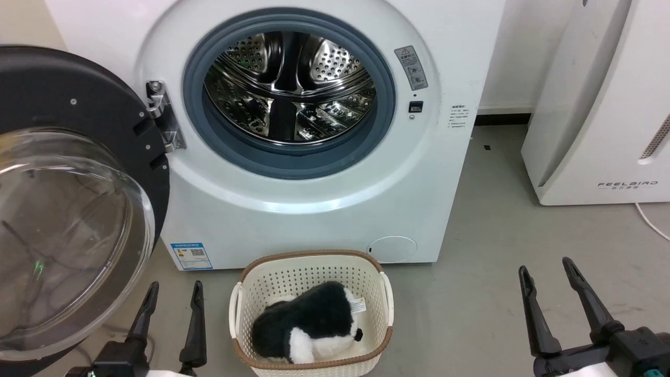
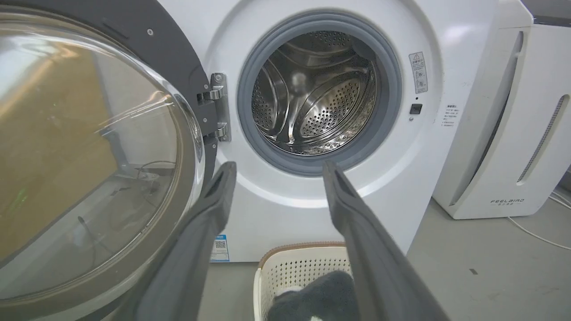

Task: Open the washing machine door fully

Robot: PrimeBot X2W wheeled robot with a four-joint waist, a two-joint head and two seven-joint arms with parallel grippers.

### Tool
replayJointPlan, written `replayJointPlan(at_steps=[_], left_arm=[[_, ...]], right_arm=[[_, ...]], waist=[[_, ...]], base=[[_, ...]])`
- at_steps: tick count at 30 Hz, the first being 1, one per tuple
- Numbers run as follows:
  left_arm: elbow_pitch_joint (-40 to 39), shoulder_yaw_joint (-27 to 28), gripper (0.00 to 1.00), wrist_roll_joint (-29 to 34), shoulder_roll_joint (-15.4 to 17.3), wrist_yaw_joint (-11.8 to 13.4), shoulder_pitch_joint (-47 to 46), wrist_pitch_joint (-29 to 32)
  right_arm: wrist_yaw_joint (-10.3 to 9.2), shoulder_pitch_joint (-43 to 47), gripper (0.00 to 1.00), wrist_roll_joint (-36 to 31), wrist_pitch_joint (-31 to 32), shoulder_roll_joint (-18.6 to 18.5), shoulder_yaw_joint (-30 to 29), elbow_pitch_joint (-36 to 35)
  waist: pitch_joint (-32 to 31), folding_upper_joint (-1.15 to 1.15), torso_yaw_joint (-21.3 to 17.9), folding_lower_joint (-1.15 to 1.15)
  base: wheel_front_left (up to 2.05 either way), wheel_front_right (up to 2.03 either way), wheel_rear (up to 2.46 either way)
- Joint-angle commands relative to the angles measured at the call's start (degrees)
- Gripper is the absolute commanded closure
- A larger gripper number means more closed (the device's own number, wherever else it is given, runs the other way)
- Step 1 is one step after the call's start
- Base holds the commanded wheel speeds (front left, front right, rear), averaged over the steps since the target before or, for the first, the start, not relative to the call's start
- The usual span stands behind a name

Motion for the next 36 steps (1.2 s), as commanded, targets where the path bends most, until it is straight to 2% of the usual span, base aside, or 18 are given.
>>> replayJointPlan(at_steps=[1, 2, 36], left_arm=[[0.3, -0.1, 0.00, 0.7, 0.0, 0.3, 0.2, -0.2], [0.3, -0.2, 1.00, 0.5, 0.0, 0.2, 0.0, 0.0], [-0.4, -1.5, 1.00, 1.6, 0.0, 1.6, -1.4, 3.9]], right_arm=[[0.03, 0.8, 0.00, 0.0, -0.2, 0.2, 0.1, -0.1], [0.00, 0.0, 1.00, 0.0, 0.0, 0.0, 0.0, 0.0], [0.01, -1.5, 1.00, -0.4, 3.9, 0.0, 0.5, 0.9]], waist=[[0.1, 0.00, -0.1, 0.00], [0.1, 0.00, -0.1, 0.00], [0.8, 0.00, 0.3, 0.00]], base=[[0.00, 0.00, 0.00], [0.00, 0.00, 0.00], [0.00, 0.00, 0.00]])
